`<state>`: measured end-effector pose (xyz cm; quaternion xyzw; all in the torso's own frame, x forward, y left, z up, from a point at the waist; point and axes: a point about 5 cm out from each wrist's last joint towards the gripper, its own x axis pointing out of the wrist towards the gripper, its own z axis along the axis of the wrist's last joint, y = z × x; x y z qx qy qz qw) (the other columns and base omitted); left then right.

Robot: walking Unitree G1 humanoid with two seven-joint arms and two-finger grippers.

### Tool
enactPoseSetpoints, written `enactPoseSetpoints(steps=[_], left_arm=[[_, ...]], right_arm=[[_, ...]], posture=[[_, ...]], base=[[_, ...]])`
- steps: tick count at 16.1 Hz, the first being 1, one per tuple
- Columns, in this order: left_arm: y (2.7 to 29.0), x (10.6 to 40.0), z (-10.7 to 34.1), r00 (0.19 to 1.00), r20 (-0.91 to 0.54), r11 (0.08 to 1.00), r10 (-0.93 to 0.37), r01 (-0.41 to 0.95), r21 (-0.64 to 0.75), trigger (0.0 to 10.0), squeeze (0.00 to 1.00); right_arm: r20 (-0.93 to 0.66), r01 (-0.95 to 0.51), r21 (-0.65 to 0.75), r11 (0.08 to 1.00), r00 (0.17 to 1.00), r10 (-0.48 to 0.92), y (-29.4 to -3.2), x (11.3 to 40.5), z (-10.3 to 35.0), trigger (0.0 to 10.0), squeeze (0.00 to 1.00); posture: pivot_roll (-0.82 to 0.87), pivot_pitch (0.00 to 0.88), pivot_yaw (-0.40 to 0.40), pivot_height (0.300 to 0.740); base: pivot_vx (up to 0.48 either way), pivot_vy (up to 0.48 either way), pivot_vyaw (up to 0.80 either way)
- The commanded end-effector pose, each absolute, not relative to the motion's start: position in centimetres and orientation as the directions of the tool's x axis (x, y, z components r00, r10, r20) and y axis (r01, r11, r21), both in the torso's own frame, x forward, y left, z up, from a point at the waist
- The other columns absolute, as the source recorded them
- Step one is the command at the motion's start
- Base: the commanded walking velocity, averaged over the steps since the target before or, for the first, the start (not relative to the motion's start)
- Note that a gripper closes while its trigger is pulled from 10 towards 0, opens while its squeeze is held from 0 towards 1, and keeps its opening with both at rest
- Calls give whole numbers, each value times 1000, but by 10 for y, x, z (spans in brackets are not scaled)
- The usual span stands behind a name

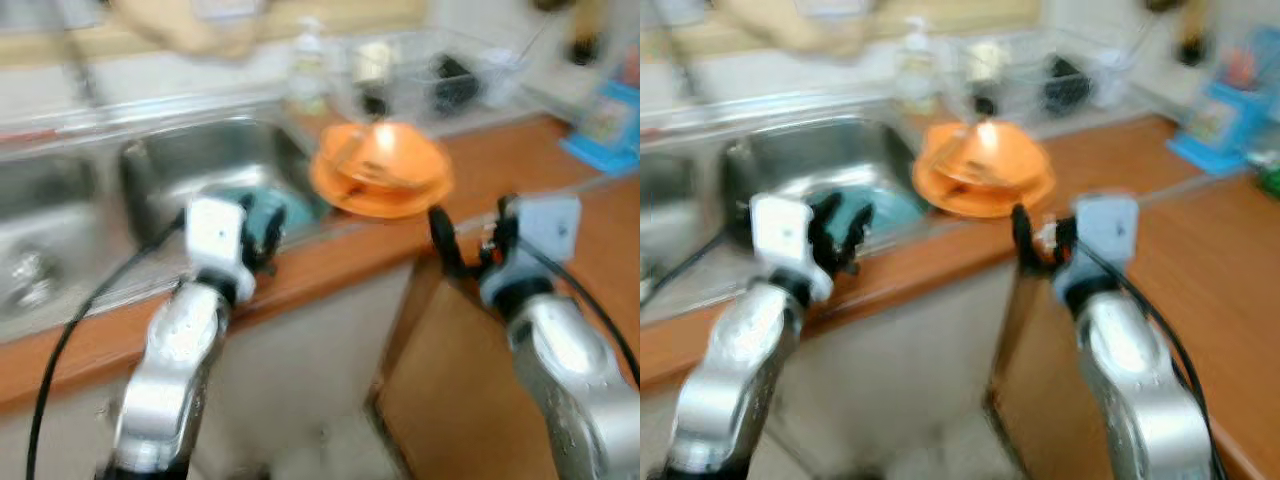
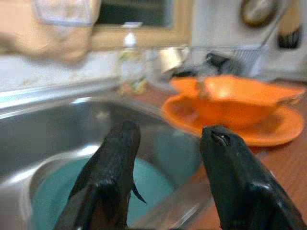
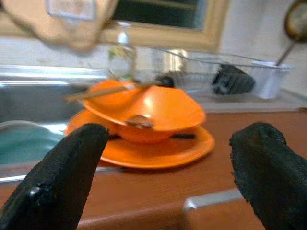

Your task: Kitchen organization

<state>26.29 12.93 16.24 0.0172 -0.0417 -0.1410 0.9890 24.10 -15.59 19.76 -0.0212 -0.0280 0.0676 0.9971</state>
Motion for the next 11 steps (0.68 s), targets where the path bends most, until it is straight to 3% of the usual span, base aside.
enactPoseSetpoints(steps=[1,11], left_arm=[[125,266,173,945,118,953,-304,300,49,10000,0],[126,268,175,948,128,956,-292,289,38,10000,0]], right_arm=[[46,-125,-45,991,991,127,-158,241,196,10000,1000],[69,-134,-55,989,988,138,-158,242,198,10000,1000]], posture=[[-139,0,6,740],[-146,0,6,740]], base=[[247,0,0],[310,0,0]])
